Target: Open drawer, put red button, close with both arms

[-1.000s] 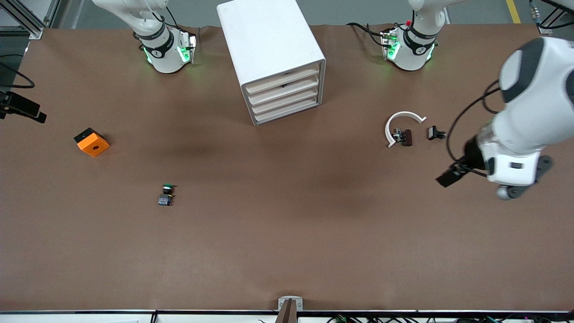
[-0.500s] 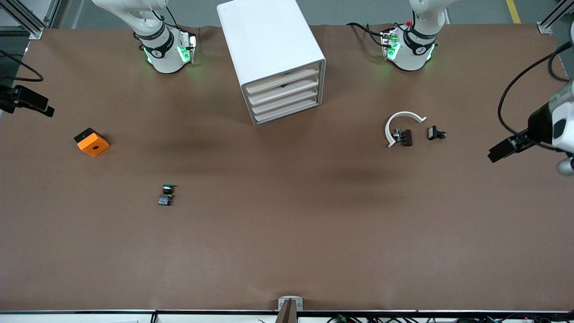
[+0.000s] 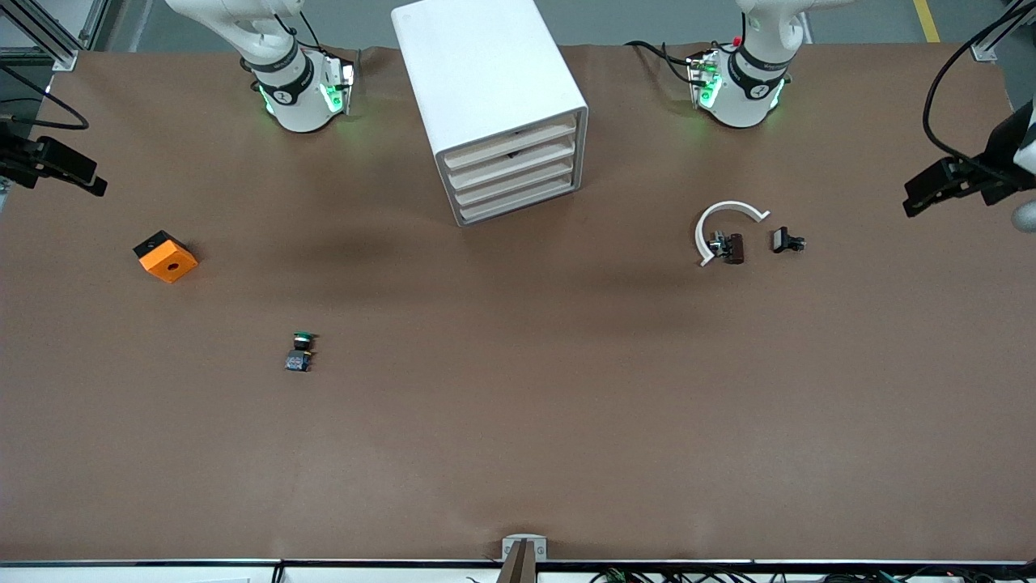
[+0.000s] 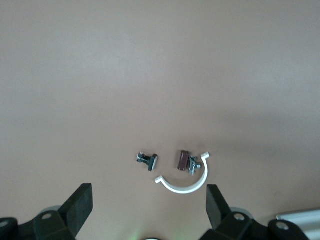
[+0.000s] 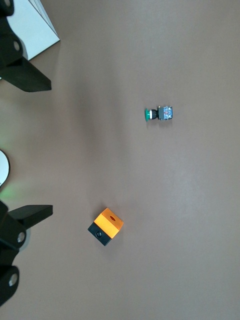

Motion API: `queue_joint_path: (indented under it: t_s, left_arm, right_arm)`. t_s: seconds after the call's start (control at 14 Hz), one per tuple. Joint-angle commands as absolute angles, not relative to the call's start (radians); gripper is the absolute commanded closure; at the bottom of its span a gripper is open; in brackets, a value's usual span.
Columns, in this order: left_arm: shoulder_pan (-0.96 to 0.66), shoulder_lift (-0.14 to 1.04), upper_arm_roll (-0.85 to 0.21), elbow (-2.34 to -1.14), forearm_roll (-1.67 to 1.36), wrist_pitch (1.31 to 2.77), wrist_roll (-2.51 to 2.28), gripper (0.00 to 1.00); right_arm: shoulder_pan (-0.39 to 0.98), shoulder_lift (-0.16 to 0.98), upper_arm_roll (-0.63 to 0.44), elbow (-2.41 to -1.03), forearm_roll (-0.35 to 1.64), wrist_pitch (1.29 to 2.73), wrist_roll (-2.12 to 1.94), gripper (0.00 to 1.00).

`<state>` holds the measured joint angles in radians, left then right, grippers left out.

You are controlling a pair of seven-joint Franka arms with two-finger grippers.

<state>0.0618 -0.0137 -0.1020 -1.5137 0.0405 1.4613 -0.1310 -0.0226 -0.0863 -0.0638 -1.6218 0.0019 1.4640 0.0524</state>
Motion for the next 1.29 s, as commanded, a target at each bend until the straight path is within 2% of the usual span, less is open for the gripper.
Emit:
queue_joint_path:
  t_s: [0.0, 0.21, 1.21]
  left_arm:
    - [-0.014, -0.123, -0.038, -1.63, 0.011, 1.466, -0.101, 0.0]
    - [-0.052, -0.178, -0.021, -1.686, 0.011, 1.468, -0.1, 0.0]
    - [-0.046, -0.156, -0.025, -1.663, 0.02, 1.473, -0.1, 0.0]
  right_arm:
    - [-0.018, -0.161, -0.067, -1.713, 0.012, 1.508, 0.071, 0.0]
    - [-0.02, -0.16, -0.067, -1.712, 0.012, 1.512, 0.069, 0.0]
    - [-0.034, -0.156, -0.069, -1.709, 0.012, 1.529, 0.06, 0.0]
